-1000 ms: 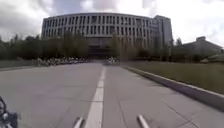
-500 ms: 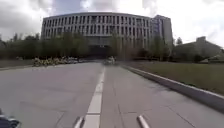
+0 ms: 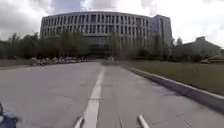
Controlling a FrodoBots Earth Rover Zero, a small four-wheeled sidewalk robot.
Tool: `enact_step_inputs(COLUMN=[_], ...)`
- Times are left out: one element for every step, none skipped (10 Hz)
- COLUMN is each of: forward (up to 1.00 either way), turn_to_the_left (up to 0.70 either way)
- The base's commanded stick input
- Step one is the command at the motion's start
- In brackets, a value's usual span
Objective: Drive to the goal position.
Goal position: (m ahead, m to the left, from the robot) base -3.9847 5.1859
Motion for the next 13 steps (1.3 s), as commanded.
enact_step_inputs(forward=[0.7,0.7,0.7,0.7,0.7,0.7,0.7,0.7,0.7,0.7,0.7,0.7,0.7], turn_to_the_left=[0.03,0.05,0.01,0.0,0.0,0.0,0.0,0.0,0.0,0.0,0.04,0.1,0.14])
